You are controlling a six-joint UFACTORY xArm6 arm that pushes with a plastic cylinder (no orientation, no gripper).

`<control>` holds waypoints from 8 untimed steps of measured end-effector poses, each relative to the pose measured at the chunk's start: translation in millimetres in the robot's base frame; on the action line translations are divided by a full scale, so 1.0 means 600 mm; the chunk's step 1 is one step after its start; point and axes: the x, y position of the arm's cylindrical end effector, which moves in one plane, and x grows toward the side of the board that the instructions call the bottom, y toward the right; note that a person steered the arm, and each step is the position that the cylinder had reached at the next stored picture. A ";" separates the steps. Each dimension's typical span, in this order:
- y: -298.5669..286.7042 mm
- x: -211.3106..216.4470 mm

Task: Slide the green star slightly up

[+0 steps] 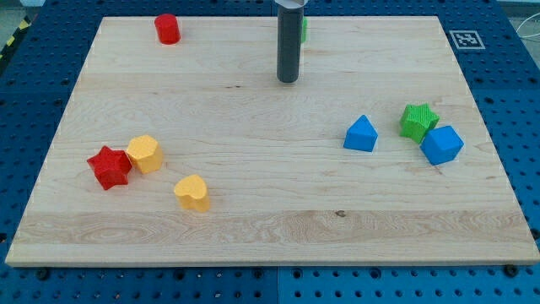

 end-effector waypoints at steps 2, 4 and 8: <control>0.060 0.073; 0.186 0.118; 0.287 0.230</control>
